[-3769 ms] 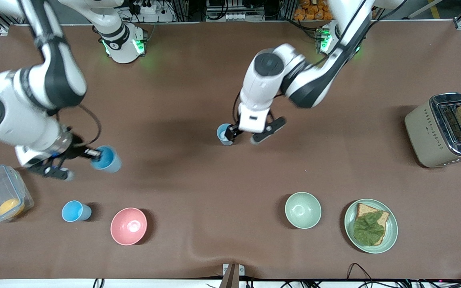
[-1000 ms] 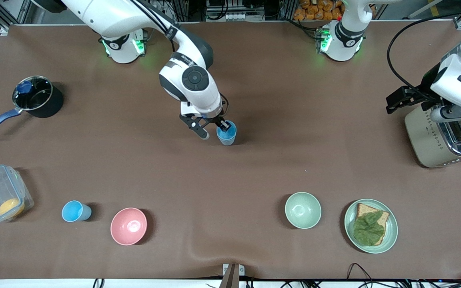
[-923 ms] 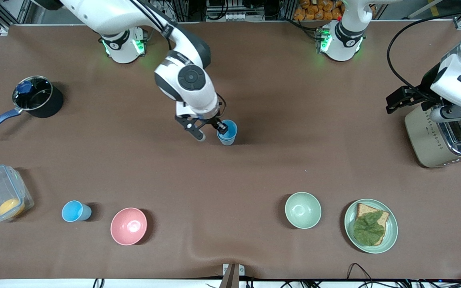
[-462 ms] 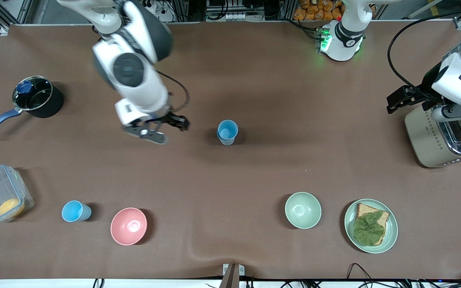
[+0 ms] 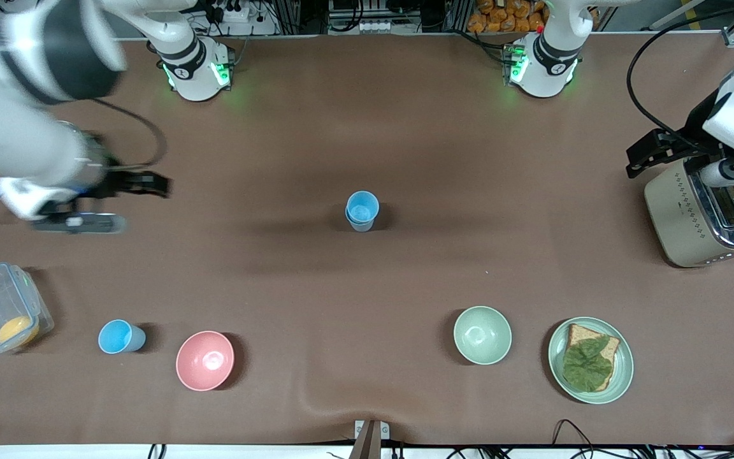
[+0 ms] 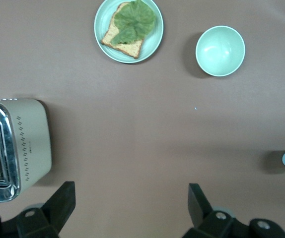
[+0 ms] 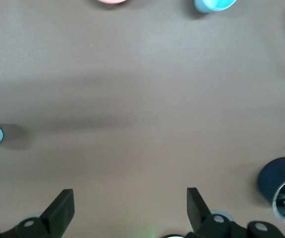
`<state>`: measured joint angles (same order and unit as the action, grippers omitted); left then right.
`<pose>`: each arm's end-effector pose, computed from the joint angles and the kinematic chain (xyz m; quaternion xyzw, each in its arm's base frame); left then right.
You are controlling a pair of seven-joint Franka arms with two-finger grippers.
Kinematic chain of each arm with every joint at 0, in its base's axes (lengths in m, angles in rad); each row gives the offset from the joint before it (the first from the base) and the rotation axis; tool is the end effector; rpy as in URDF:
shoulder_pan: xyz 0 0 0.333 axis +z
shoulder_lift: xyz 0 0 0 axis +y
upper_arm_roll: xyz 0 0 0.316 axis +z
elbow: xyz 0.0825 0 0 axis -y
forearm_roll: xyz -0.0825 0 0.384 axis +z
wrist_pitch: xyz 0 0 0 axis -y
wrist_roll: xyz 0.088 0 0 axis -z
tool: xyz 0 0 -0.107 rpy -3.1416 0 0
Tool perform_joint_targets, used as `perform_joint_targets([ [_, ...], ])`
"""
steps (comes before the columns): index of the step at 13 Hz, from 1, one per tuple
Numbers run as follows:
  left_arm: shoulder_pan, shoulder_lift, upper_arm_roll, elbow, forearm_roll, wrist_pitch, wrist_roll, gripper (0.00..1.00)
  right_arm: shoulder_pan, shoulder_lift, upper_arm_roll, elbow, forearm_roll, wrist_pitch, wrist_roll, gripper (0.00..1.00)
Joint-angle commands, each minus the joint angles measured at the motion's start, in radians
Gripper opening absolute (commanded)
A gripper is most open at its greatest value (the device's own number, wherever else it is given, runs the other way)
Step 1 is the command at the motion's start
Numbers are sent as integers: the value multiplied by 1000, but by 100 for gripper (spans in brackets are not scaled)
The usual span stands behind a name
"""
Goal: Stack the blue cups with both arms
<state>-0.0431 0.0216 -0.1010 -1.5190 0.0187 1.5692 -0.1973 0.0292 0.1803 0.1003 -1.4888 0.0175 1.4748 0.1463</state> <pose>0.5562 -0.0780 0.6368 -0.9995 -0.0268 -0.0155 0.0057 0.5890 0.0738 0.5521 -0.9951 0.0083 0.0981 0.0043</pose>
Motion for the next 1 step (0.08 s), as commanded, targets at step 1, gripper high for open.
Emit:
perform_joint_targets([
  [1, 5, -3, -3, 23, 21, -34, 21, 100, 37, -50, -105, 7, 29, -56, -83, 100],
])
